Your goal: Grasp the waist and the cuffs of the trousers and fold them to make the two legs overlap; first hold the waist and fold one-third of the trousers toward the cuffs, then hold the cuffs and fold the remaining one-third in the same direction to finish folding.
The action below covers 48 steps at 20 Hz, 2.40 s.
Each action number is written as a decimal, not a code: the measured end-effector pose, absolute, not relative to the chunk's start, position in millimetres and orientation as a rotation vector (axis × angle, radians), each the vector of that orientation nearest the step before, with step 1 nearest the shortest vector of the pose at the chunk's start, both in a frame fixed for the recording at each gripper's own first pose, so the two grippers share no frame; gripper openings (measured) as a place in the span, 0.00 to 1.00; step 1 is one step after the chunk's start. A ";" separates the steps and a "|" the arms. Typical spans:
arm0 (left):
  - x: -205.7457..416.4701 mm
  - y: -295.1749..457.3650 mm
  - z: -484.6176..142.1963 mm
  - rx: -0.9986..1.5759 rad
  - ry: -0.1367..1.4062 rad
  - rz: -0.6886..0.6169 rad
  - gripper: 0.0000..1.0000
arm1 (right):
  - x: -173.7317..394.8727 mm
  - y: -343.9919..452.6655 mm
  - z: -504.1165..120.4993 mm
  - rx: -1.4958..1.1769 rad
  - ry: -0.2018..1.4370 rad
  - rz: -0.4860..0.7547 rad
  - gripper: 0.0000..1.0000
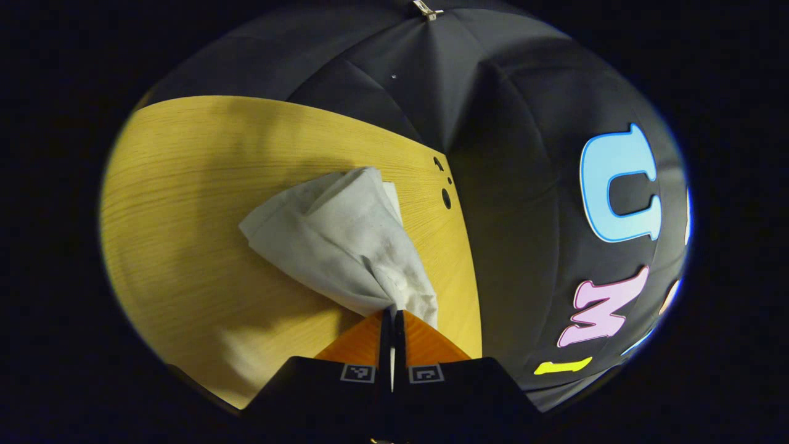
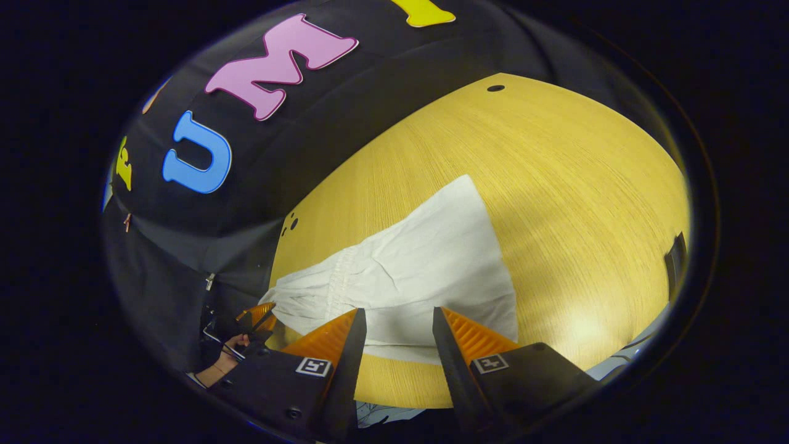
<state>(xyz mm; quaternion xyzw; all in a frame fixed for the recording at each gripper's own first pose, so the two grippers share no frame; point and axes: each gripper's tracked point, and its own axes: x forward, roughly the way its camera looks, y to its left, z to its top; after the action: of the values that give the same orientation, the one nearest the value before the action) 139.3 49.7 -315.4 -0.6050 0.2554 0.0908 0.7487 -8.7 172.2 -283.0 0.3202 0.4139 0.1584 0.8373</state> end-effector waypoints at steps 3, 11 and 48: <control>140.3 41.9 -276.0 -1.287 0.486 0.136 0.05 | -8.6 158.4 -276.1 0.678 0.854 0.343 0.68; 161.3 -6.6 -230.0 -1.134 0.458 -0.029 0.09 | 2.3 121.8 -268.3 0.703 0.812 0.315 0.68; 206.6 -13.8 -267.7 -0.842 0.620 0.084 0.07 | -6.9 91.0 -291.5 0.724 0.839 0.271 0.68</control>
<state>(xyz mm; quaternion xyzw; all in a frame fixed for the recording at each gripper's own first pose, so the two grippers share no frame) 206.6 -13.8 -267.7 -0.4019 0.2960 0.0401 0.8656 -6.9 91.0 -291.5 0.3425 0.3973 0.1281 0.8417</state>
